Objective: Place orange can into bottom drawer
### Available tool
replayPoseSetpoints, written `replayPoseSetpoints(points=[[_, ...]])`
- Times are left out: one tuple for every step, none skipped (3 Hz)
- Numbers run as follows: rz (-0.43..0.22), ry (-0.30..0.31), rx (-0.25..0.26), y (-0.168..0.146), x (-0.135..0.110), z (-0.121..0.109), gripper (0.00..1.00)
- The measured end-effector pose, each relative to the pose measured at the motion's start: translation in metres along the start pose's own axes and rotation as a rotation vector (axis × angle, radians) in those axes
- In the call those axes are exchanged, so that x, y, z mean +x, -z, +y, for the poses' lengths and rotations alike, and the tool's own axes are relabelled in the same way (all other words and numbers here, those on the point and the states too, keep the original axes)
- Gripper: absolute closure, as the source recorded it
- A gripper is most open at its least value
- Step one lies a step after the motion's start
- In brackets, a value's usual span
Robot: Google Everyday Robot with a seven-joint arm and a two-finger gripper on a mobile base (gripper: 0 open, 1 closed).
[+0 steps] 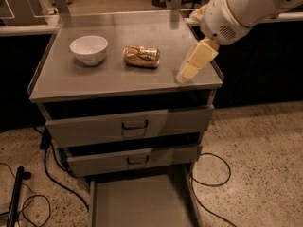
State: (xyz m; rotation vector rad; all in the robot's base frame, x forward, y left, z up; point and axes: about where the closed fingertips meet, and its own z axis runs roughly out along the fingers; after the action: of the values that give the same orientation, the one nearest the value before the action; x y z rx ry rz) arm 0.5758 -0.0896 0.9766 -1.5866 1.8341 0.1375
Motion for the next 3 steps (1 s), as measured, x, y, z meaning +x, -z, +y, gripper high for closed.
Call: replayPoseSetpoints(points=[[-0.094,-0.042,-0.006,-0.035,-0.012,-0.026,0.0],[-0.155,-0.069,-0.012,-0.067,-0.024,-0.05,0.0],[-0.17,-0.099,-0.02,-0.093,-0.028,-0.066,0.0]])
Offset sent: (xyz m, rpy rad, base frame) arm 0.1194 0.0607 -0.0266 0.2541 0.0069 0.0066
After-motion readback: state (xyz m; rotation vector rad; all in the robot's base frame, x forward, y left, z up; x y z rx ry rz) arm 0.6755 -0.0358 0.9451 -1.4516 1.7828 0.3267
